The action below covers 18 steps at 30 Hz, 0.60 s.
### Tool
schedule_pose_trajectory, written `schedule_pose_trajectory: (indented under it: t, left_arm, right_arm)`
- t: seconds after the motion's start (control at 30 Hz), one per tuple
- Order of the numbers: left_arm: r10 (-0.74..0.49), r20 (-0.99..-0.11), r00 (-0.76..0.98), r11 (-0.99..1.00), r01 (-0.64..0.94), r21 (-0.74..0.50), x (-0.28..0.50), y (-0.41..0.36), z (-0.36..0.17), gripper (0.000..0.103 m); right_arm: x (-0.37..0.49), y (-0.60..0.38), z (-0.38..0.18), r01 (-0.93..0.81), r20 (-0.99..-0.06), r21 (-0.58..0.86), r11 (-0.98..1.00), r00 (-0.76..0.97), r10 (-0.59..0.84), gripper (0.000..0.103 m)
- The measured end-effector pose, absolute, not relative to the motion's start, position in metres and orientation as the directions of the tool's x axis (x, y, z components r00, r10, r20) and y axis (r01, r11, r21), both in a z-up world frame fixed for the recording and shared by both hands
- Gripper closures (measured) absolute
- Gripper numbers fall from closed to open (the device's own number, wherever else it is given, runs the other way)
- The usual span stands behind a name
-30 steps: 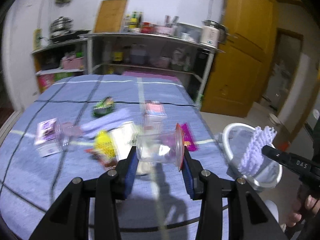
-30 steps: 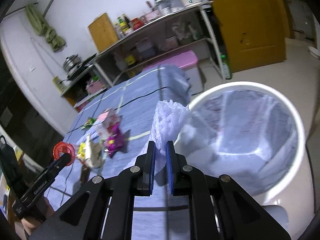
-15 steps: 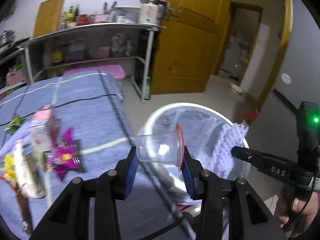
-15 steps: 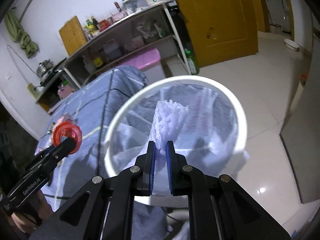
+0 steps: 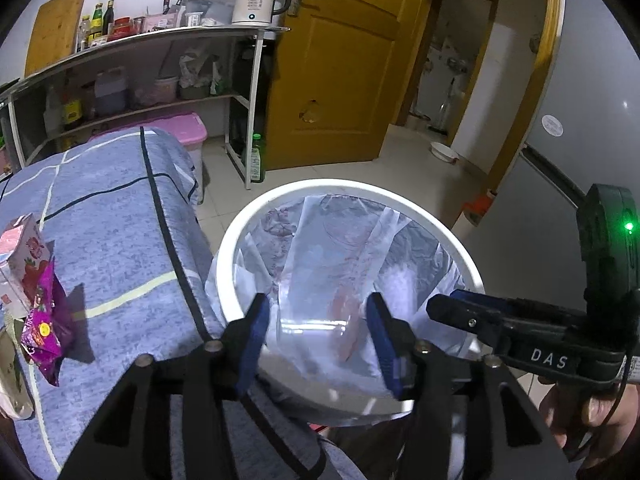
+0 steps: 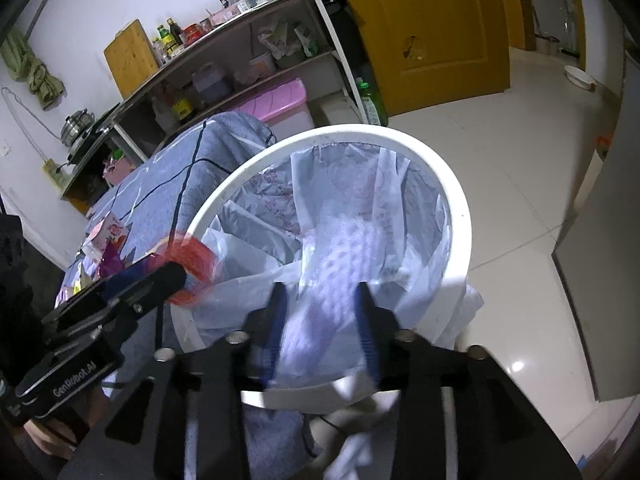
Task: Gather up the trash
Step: 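Carry the mesh sleeve and clear cup over the bin and release both, then move both open grippers back over the table toward the wrappers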
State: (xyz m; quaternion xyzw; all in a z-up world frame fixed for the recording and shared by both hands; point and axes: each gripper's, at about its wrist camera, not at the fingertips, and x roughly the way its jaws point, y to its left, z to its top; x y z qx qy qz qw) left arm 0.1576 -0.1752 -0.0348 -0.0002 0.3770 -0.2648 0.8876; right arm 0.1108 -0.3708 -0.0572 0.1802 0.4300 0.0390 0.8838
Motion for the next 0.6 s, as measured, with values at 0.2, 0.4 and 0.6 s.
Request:
schedule_pose_trajectory:
  t: [0.2,0.4,0.6]
  left_arm:
    - [-0.468,-0.662,0.585,0.865,0.455,-0.209,0.156,-0.169,-0.033,0.046]
    - [-0.465,-0.646,0.605,0.874,0.429,-0.227,0.148,-0.154,-0.028,0.046]
    - [-0.441,-0.631,0.638,0.891,0.393,-0.226,0.133,-0.132,-0.023,0.046]
  right_arm:
    - [0.107,-0.372,-0.051,0.087,-0.728,0.354,0.931,0.65,0.216,0.06]
    - [0.1,-0.365,-0.039,0.055,-0.699,0.35,0.935,0.68,0.221,0.06]
    - [0.095,-0.346,-0.029,-0.008,-0.677,0.332,0.943,0.694,0.244,0.06]
